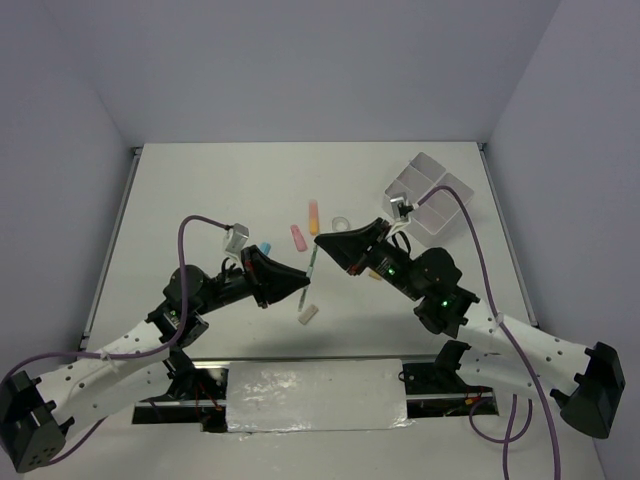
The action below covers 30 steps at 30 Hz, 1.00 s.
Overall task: Sort the stationery into containers
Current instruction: Close the pen cap on the pen.
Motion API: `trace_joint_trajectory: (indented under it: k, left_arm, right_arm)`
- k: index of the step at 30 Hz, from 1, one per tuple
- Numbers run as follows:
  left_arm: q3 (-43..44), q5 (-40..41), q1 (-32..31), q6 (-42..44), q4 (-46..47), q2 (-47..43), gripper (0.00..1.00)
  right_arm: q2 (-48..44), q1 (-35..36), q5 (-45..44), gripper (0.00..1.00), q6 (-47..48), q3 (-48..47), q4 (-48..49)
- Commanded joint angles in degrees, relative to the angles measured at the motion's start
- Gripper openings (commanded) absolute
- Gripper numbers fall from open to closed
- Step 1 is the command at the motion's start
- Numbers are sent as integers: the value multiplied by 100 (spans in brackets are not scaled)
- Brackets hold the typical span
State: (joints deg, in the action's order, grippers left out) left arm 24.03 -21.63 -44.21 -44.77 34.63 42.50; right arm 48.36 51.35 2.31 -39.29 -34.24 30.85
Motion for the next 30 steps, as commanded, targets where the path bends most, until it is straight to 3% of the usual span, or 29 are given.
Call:
trace_joint_trajectory:
  k: [1, 10, 19, 28, 30]
  left_arm:
    - [242, 53, -27, 101, 439, -40, 0]
    - [277, 106, -35, 21, 685, 74, 0]
    - [295, 343, -27, -119, 922, 144, 0]
    - [383, 230, -35, 4, 878, 232, 0]
    - [357, 194, -35, -5, 940, 259, 0]
  right_arm:
    - [-2, 77, 33, 5, 62, 66, 298]
    - [16, 164, -2, 6, 53, 171, 474]
    - [33, 340, -151, 17, 255, 304, 720]
    - [7, 446, -81, 48, 466, 374, 896]
    - [16, 454, -81, 49, 475, 357, 879]
